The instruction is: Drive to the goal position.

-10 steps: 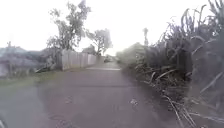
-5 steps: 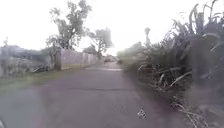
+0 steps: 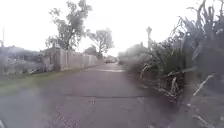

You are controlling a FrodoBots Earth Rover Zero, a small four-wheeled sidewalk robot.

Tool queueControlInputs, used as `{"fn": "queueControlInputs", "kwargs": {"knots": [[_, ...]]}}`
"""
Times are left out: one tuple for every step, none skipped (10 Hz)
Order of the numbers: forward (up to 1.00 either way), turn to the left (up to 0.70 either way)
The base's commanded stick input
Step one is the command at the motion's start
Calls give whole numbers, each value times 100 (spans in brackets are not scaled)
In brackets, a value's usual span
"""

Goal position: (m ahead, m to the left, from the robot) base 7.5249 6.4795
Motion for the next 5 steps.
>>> {"fn": "queueControlInputs", "kwargs": {"knots": [[70,-14],[70,-14],[70,-14],[70,-14],[70,-14]]}}
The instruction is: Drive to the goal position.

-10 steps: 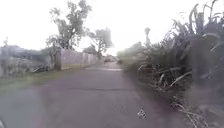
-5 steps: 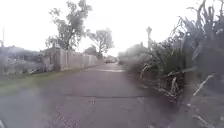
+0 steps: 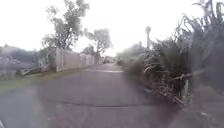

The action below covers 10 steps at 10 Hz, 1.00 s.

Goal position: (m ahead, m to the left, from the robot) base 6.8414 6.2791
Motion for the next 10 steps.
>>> {"fn": "queueControlInputs", "kwargs": {"knots": [[70,-14],[70,-14],[70,-14],[70,-14],[70,-14],[70,-14],[70,-14],[70,-14],[70,-14],[70,-14]]}}
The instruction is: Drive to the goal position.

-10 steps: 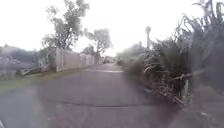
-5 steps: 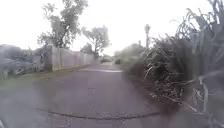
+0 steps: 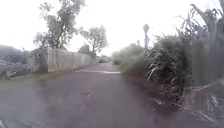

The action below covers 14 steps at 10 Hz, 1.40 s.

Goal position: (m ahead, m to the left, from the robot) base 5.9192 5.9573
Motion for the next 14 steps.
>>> {"fn": "queueControlInputs", "kwargs": {"knots": [[70,0],[70,0],[70,0],[70,0],[70,0],[70,3],[70,8],[70,14],[70,14],[70,14],[70,0],[70,0],[70,0],[70,0]]}}
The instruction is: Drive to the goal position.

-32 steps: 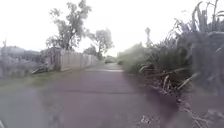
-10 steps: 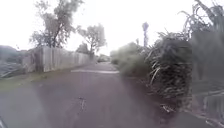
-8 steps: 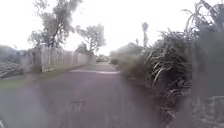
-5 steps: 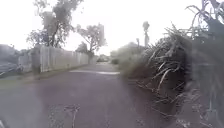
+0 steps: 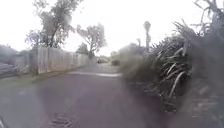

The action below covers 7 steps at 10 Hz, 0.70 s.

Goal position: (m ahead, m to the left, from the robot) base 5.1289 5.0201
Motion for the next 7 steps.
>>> {"fn": "queueControlInputs", "kwargs": {"knots": [[70,0],[70,0],[70,0],[70,0],[70,14],[70,14],[70,0]]}}
